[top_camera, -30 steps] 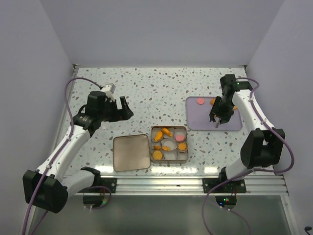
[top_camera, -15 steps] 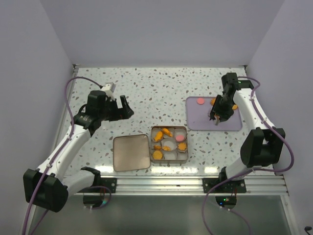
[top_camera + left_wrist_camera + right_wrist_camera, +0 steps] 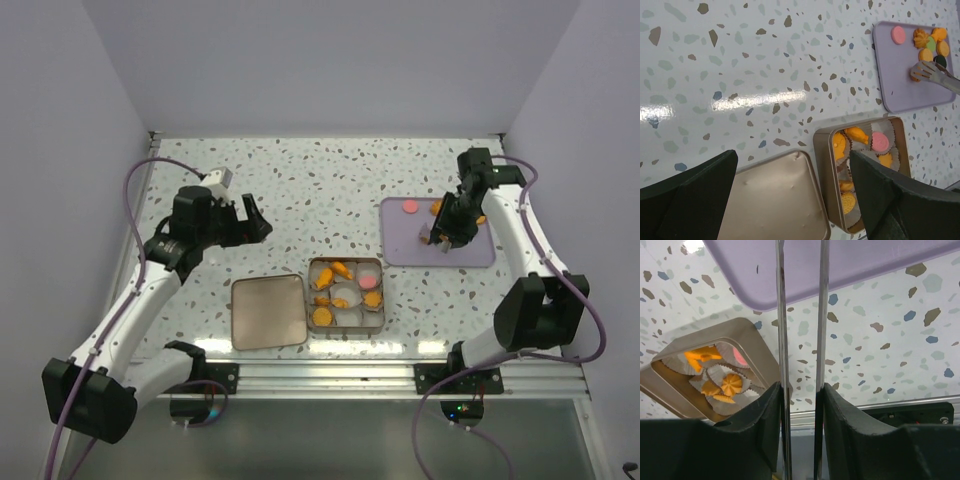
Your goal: Pack the cookies
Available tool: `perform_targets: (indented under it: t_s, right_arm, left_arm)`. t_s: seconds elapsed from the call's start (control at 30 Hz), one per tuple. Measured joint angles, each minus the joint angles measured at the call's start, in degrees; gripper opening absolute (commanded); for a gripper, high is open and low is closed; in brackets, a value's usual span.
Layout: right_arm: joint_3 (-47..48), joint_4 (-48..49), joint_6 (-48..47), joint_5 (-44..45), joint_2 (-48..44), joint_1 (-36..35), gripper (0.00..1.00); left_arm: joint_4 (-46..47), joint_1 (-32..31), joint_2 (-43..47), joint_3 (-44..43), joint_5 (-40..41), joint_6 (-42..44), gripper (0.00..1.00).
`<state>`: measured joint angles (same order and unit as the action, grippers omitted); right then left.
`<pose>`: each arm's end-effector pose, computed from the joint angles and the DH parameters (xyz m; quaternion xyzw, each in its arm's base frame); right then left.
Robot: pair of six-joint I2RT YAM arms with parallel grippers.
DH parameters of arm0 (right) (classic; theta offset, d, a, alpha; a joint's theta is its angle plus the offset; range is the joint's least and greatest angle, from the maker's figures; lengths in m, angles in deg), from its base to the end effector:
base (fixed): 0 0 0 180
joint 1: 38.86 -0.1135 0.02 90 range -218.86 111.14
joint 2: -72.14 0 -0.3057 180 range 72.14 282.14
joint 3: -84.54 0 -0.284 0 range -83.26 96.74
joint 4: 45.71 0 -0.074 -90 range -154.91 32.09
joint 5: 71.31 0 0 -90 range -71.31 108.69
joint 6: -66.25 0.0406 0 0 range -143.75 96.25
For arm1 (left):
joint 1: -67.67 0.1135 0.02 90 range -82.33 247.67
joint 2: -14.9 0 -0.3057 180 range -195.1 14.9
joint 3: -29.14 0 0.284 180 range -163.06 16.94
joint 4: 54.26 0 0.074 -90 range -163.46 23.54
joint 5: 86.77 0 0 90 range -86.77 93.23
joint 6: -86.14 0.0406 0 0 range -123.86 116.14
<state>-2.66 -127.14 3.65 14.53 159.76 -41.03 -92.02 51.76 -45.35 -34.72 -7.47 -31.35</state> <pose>0.3170 0.0150 0.3334 0.2124 0.9692 0.0654 0.1065 0.2345 -0.0747 0.3329 -0.0453 0.8796 -0.2489 0.4028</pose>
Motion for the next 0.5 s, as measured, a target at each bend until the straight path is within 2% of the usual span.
perform_targets:
  t_s: [0.27, 0.5]
  right_arm:
    - [0.7, -0.9, 0.2, -4.0, -5.5, 0.0, 0.28]
    - [0.6, -2.1, 0.2, -13.3, -12.3, -0.8, 0.29]
  left_arm:
    - [-0.8, 0.0, 4.2, 0.0, 0.0, -0.4, 1.0]
    - [-2.5, 0.0, 8.0, 0.3, 0.6, -0.4, 1.0]
